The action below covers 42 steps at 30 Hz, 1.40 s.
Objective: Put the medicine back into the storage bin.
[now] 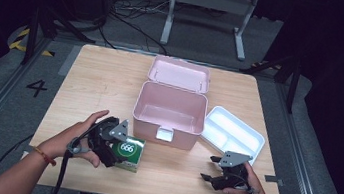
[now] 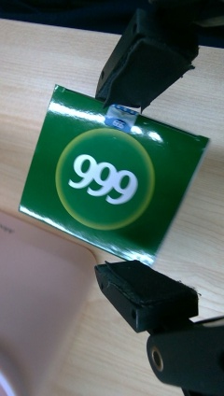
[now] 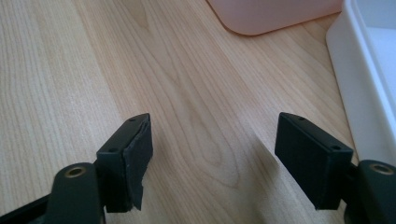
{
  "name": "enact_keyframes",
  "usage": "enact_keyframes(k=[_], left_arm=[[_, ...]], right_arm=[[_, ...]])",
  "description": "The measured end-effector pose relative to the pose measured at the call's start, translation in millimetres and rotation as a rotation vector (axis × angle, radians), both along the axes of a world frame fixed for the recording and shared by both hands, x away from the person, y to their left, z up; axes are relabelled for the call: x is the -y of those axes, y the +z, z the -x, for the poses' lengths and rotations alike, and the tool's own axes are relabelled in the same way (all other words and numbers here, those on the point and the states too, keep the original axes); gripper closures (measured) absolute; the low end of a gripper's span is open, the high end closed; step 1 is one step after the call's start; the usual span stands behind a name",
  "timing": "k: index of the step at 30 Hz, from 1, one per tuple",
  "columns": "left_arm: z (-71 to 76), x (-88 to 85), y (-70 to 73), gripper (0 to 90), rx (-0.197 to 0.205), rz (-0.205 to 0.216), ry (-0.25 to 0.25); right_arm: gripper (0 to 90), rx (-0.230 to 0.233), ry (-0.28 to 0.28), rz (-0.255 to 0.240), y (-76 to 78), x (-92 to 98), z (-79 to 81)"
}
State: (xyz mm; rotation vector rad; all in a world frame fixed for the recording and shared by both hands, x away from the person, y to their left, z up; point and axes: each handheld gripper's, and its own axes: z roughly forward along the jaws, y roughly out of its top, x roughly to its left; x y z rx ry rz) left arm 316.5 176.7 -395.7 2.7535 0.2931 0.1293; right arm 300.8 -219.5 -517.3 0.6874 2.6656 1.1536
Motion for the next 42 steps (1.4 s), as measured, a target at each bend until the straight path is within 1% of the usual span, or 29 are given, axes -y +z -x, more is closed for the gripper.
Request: enact_keyframes(k=[2,3,6,8,9,10,11,13,14,15,17,20,21,23,25,26,27,29,30,31,33,35,38,42], left_arm=[[-1.8,3.7,-4.1,15.3,-0.022,-0.022,-0.022],[-2.7,5.4,-5.3,13.3,-0.012,-0.031,-0.028],[-5.3,8.5,-7.1,6.4,-0.017,-0.043,-0.034],[-6.3,11.7,-10.8,5.2,-0.017,-0.087,-0.045],[-8.1,15.5,-17.3,4.2,-0.012,-0.150,-0.066],[-8.1,15.5,-17.3,3.6,-0.012,-0.150,-0.066],[-9.3,16.3,-18.9,3.6,-0.027,-0.158,-0.072],[-11.1,17.1,-20.2,4.0,-0.043,-0.145,-0.078],[-11.2,17.6,-21.4,3.9,-0.040,-0.141,-0.081],[-10.5,18.2,-23.4,3.2,-0.041,-0.145,-0.078],[-9.3,18.7,-29.7,3.9,-0.031,-0.159,-0.076],[-9.3,18.1,-33.3,3.8,-0.021,-0.159,-0.073],[-8.6,17.4,-37.2,5.1,-0.014,-0.146,-0.059],[-8.0,17.0,-39.4,6.0,-0.013,-0.140,-0.053],[-7.3,16.3,-42.6,7.4,-0.003,-0.128,-0.046],[-7.8,16.0,-42.4,7.7,-0.008,-0.125,-0.042],[-9.6,16.0,-41.5,8.6,-0.011,-0.112,-0.026],[-10.6,16.2,-40.9,8.9,-0.013,-0.108,-0.019],[-12.1,16.6,-40.1,9.3,-0.017,-0.114,-0.027],[-12.2,17.5,-39.9,9.4,-0.023,-0.119,-0.023],[-13.0,21.0,-39.3,9.4,-0.018,-0.126,-0.037],[-12.7,22.0,-39.5,9.4,-0.018,-0.128,-0.030],[-14.1,24.2,-39.9,9.7,-0.019,-0.127,-0.037],[-15.0,25.9,-39.4,11.3,-0.038,-0.132,-0.023]], right_arm=[[28.0,-0.001,0.002,0.000,0.1,-0.1,0.3],[28.0,-0.001,0.004,-0.001,0.0,-0.1,0.2],[28.0,-0.006,0.003,-0.002,-0.1,0.0,0.1],[28.0,-0.008,0.006,-0.004,-0.2,-0.3,0.1],[28.0,-0.008,0.009,-0.002,0.0,-0.7,0.3],[28.0,-0.008,0.009,-0.002,0.0,-0.7,0.3],[28.0,-0.008,0.011,-0.003,0.0,-0.8,0.3],[28.0,-0.012,0.013,-0.005,-0.2,-0.9,0.1],[28.0,-0.013,0.013,-0.006,-0.2,-0.9,0.1],[28.0,-0.013,0.019,-0.007,-0.2,-0.9,0.5],[28.0,-0.016,0.022,-0.011,-0.5,-0.8,0.7],[28.0,-0.020,0.021,-0.014,-0.9,-0.4,0.2],[28.0,-0.019,0.020,-0.015,-1.0,-0.3,0.4],[28.0,-0.019,0.020,-0.015,-0.9,-0.3,0.6],[27.9,-0.018,0.022,-0.014,-0.9,-0.3,0.9],[27.9,-0.017,0.024,-0.014,-0.8,-0.4,0.7],[27.8,-0.020,0.027,-0.016,-1.0,-0.6,0.4],[27.8,-0.020,0.027,-0.017,-1.1,-0.6,0.4],[27.8,-0.020,0.027,-0.017,-1.1,-0.6,0.4],[27.8,-0.020,0.027,-0.018,-1.1,-0.6,0.4],[27.8,-0.016,0.029,-0.018,-1.1,-0.7,0.7],[27.8,-0.016,0.031,-0.016,-1.0,-0.6,0.8],[27.8,-0.018,0.033,-0.019,-1.2,-0.3,0.9],[27.8,-0.019,0.033,-0.020,-1.3,-0.2,0.9]])
